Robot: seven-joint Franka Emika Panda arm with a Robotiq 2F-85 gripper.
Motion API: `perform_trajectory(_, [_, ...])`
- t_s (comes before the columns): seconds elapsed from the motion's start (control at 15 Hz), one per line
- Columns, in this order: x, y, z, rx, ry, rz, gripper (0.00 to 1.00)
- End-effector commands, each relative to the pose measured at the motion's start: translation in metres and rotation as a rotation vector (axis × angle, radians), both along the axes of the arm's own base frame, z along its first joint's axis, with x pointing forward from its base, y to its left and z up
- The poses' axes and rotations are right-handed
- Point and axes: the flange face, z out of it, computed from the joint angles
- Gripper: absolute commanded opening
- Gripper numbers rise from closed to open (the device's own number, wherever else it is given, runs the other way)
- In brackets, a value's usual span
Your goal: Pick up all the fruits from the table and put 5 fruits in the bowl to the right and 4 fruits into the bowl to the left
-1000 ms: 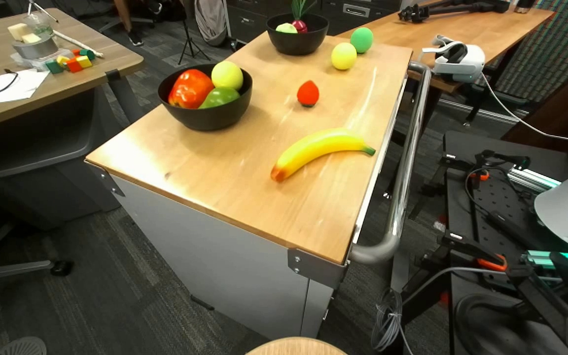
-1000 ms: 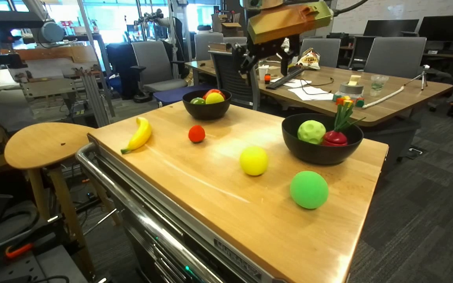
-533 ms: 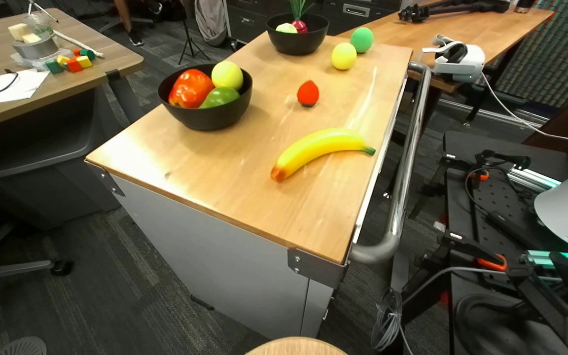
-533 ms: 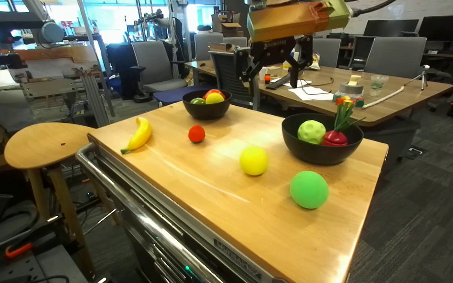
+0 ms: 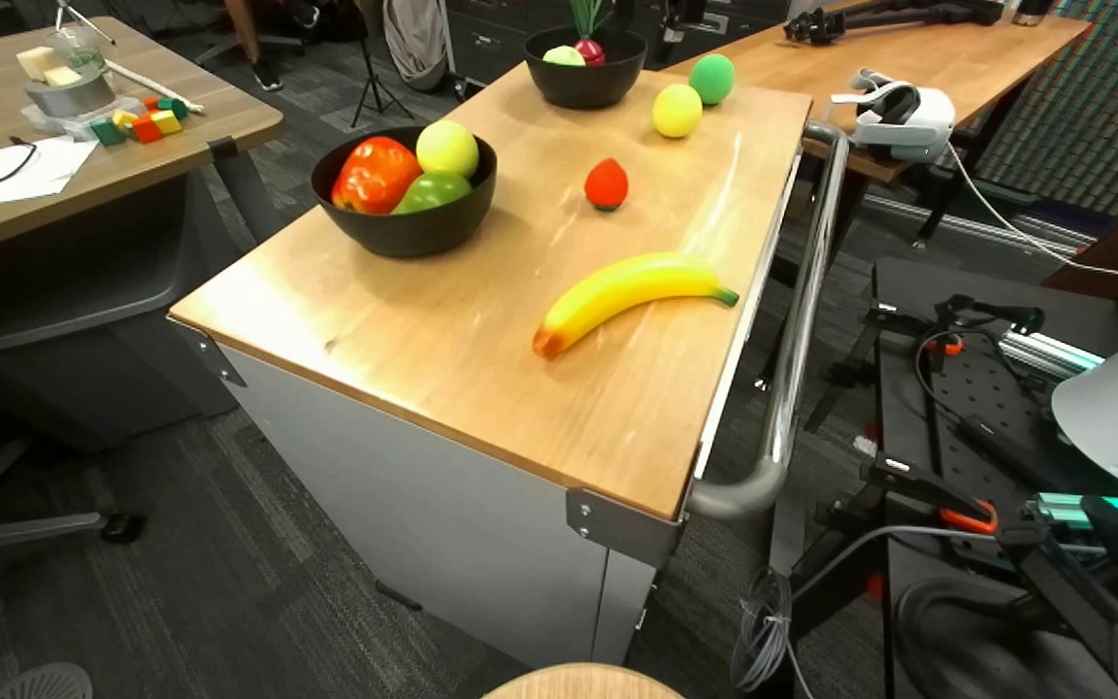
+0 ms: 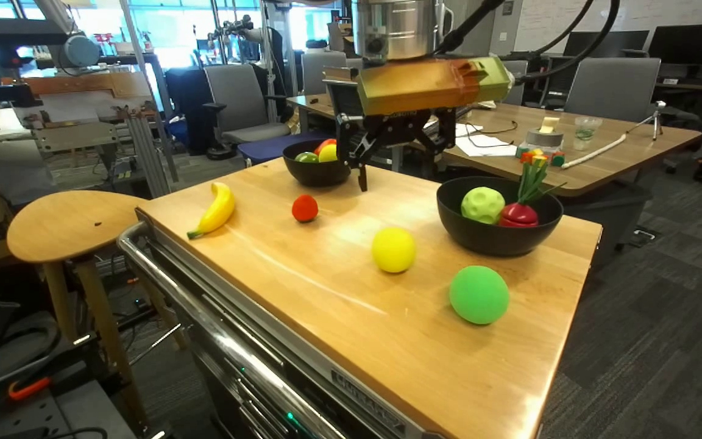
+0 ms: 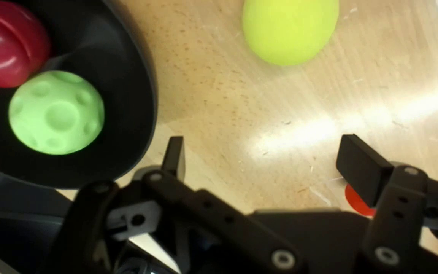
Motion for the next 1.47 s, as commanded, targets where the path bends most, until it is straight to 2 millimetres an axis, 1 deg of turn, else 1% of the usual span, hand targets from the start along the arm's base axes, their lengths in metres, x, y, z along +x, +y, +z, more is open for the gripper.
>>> perform_trajectory(0.0, [-0.03, 0.006, 0.005, -0.046, -0.015, 0.066, 1.0])
perform_trajectory(0.2, [-0.045, 0.008, 0.006, -0.094, -0.007, 0.109, 1.0])
perform_trajectory(0.33, [-0.05, 0.005, 0.004, -0.127, 0.008, 0.124, 1.0])
perform_trajectory(0.67, [-0.044, 0.0, -0.025, -0.084, 0.03, 0.162, 1.0])
perform_trajectory(1.0, [-0.037, -0.003, -0.046, -0.095, -0.014, 0.229, 1.0])
perform_trajectory(1.27, [-0.032, -0.005, -0.058, -0.105, 0.003, 0.24, 1.0])
perform_trajectory(1.33, [-0.031, -0.006, -0.061, -0.106, 0.002, 0.244, 0.99])
perform_trajectory(1.4, [-0.03, -0.006, -0.064, -0.114, -0.003, 0.251, 0.74])
